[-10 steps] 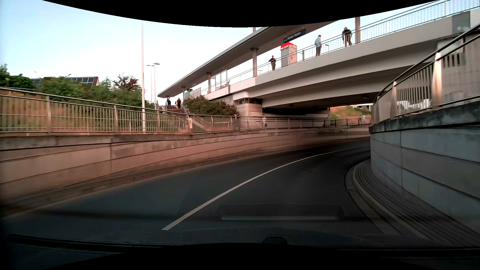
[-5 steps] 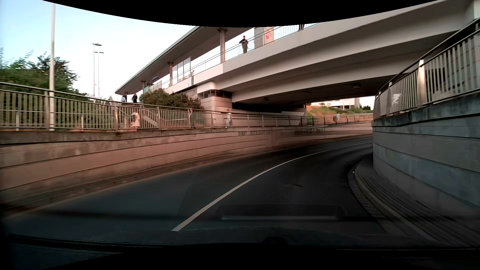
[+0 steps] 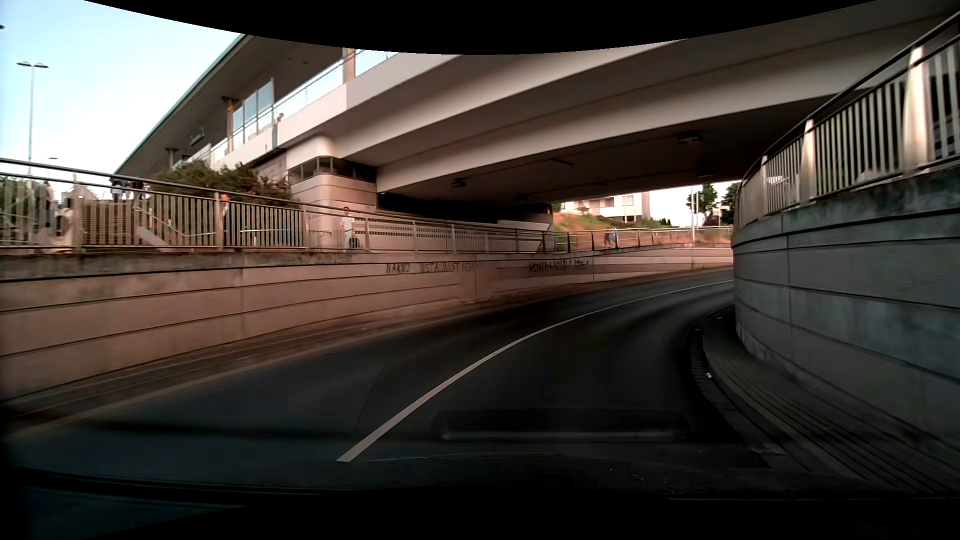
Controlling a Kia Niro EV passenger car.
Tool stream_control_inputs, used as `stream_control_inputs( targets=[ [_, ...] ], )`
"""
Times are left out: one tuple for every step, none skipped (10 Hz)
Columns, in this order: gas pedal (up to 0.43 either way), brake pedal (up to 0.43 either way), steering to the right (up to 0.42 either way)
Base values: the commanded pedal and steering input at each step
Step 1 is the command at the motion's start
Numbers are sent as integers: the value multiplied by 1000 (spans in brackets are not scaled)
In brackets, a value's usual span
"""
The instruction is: Follow the waypoints while adhering to traffic rules and regulations
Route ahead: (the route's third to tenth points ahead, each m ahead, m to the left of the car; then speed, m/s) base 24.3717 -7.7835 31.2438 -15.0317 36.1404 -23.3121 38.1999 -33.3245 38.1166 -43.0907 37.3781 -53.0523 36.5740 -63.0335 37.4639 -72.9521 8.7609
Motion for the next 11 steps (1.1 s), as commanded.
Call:
stream_control_inputs(
  targets=[
    [0, 6, 147],
    [0, 0, 145],
    [0, 0, 141],
    [0, 0, 134],
    [0, 0, 127],
    [0, 0, 122],
    [0, 0, 120],
    [0, 0, 121],
    [0, 0, 121],
    [0, 0, 121],
    [0, 0, 121]
  ],
)
